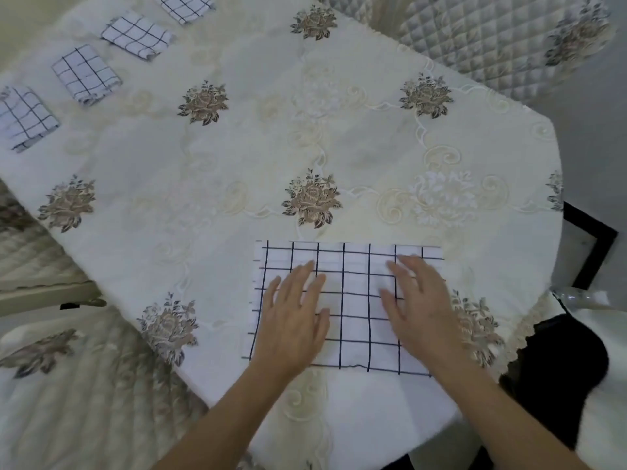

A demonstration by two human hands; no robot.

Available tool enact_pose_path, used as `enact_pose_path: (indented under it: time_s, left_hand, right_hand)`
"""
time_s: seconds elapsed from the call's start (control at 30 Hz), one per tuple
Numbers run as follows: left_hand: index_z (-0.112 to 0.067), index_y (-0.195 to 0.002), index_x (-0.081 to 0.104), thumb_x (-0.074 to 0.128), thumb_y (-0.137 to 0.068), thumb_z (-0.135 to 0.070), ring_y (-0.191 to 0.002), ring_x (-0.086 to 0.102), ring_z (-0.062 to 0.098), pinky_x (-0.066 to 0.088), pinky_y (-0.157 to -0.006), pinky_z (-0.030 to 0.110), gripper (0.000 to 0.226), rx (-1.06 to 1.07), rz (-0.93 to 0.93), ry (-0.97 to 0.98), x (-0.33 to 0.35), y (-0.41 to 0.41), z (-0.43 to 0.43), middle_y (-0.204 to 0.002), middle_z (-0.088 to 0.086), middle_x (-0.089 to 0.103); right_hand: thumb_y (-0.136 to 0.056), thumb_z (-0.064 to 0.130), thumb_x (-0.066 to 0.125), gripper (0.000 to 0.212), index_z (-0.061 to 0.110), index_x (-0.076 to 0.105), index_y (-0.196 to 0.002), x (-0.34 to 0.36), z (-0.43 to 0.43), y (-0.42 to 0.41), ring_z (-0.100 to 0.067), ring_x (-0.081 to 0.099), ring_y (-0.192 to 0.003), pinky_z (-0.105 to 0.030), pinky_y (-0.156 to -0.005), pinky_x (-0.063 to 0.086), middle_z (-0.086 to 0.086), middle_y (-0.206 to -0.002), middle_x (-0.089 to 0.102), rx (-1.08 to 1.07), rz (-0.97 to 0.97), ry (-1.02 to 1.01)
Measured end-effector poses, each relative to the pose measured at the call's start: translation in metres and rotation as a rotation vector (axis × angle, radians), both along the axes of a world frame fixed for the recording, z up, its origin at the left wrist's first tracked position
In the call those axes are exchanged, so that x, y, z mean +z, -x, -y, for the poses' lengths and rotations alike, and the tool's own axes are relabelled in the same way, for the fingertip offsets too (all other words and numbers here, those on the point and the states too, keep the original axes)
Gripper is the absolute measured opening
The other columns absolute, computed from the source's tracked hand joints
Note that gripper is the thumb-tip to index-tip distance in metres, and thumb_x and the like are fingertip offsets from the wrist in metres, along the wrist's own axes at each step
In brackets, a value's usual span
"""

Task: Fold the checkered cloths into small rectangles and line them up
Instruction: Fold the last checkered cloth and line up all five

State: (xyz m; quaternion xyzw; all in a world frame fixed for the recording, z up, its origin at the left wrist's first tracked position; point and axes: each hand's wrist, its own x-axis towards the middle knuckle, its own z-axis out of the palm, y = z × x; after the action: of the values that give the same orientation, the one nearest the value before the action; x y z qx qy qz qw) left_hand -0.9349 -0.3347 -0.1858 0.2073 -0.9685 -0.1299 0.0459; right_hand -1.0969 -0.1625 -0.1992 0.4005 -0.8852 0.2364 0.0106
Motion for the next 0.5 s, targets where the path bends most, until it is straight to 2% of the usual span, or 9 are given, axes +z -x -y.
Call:
enact_pose_path:
  time_s: [0.1, 0.17, 0.27, 0.5]
  left_hand:
    - [-0.020, -0.154, 0.034, 0.034, -0.101, -0.046, -0.152, 0.018, 0.019, 0.019, -0.121, 0.049, 0.058, -0.019, 0.114, 0.004, -0.014, -0.015, -0.028, -0.165, 0.001, 0.020]
    - [-0.021, -0.156, 0.028, 0.030, -0.102, -0.049, -0.154, 0.008, 0.018, 0.018, -0.122, 0.050, 0.061, -0.009, 0.167, 0.010, -0.024, -0.020, -0.035, -0.166, 0.000, 0.013]
    - [-0.021, -0.158, 0.024, 0.030, -0.102, -0.050, -0.154, 0.005, 0.019, 0.021, -0.120, 0.053, 0.063, -0.015, 0.210, 0.027, -0.037, -0.025, -0.039, -0.167, 0.001, 0.010]
    - [-0.031, -0.159, 0.004, 0.023, -0.100, -0.060, -0.154, -0.003, 0.019, 0.013, -0.123, 0.050, 0.068, 0.063, 0.232, 0.085, -0.045, -0.062, -0.022, -0.167, 0.000, -0.005]
  right_hand:
    - [-0.102, 0.042, 0.042, 0.053, 0.013, 0.048, -0.146, -0.002, 0.000, -0.059, -0.027, 0.029, -0.149, -0.051, -0.120, 0.025, -0.008, -0.155, 0.041, 0.018, 0.085, -0.084]
    - [-0.103, 0.047, 0.034, 0.059, 0.017, 0.035, -0.154, -0.008, 0.001, -0.081, -0.022, 0.016, -0.153, -0.048, -0.123, 0.017, -0.003, -0.162, 0.029, -0.025, 0.120, -0.149]
    - [-0.102, 0.050, 0.032, 0.064, 0.017, 0.026, -0.157, -0.023, 0.003, -0.094, -0.023, 0.013, -0.154, -0.049, -0.123, 0.016, -0.004, -0.165, 0.022, -0.032, 0.089, -0.260]
    - [-0.101, 0.060, 0.027, 0.071, 0.021, 0.016, -0.159, -0.039, -0.033, -0.073, -0.023, 0.006, -0.155, -0.051, -0.124, 0.013, -0.001, -0.167, 0.011, -0.087, -0.009, -0.378]
